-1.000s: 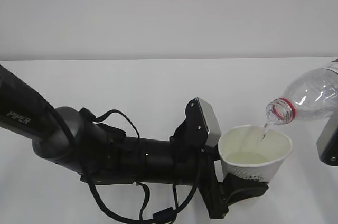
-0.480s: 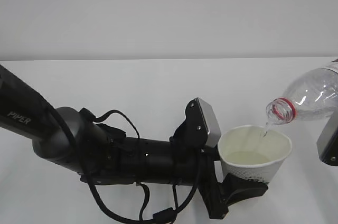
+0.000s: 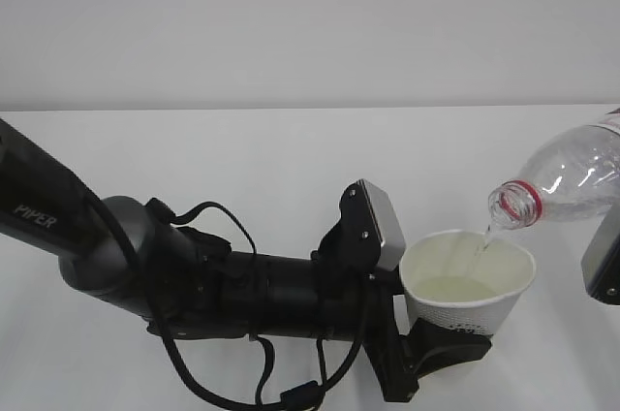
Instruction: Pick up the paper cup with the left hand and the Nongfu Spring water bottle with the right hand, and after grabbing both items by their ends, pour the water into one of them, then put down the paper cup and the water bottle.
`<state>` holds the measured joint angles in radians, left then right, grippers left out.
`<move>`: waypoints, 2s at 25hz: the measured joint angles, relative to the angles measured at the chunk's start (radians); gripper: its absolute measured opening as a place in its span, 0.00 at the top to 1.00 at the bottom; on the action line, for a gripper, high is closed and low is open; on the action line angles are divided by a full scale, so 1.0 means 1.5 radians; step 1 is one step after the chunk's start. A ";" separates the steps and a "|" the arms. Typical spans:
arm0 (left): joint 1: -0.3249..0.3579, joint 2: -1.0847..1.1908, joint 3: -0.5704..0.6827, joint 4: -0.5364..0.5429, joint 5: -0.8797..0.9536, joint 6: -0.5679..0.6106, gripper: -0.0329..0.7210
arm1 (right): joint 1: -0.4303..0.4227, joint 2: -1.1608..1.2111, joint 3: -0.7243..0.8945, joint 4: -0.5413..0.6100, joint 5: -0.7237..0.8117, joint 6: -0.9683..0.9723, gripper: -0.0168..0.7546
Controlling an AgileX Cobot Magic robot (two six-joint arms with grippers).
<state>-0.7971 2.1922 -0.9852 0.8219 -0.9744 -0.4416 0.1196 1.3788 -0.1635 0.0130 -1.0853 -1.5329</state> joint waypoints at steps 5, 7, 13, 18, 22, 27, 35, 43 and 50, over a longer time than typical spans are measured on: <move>0.000 0.000 0.000 0.000 0.000 0.000 0.25 | 0.000 0.000 0.000 0.001 0.000 -0.005 0.41; 0.000 0.000 0.000 0.000 0.000 0.000 0.25 | 0.000 0.000 0.000 0.001 0.000 -0.005 0.41; 0.000 0.000 0.000 0.000 0.000 0.000 0.25 | 0.000 0.000 0.000 0.001 0.000 -0.008 0.41; 0.000 0.000 0.000 0.000 0.000 0.000 0.25 | 0.000 0.000 0.000 0.001 -0.001 -0.012 0.41; 0.000 0.000 0.000 0.000 0.000 0.000 0.25 | 0.000 0.000 0.000 0.003 -0.001 -0.015 0.41; 0.000 0.000 0.000 0.000 0.000 0.000 0.25 | 0.000 0.000 0.000 0.003 -0.002 -0.019 0.41; 0.000 0.001 0.000 0.000 0.000 0.000 0.25 | 0.000 0.000 0.000 0.003 -0.006 -0.020 0.41; 0.000 0.001 0.000 0.002 0.000 0.000 0.25 | 0.000 0.000 0.000 0.003 -0.010 -0.020 0.41; 0.000 0.001 0.000 0.002 0.000 0.000 0.25 | 0.000 0.000 0.000 0.004 -0.010 -0.021 0.41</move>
<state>-0.7971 2.1937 -0.9852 0.8256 -0.9744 -0.4416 0.1196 1.3788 -0.1635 0.0190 -1.1007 -1.5647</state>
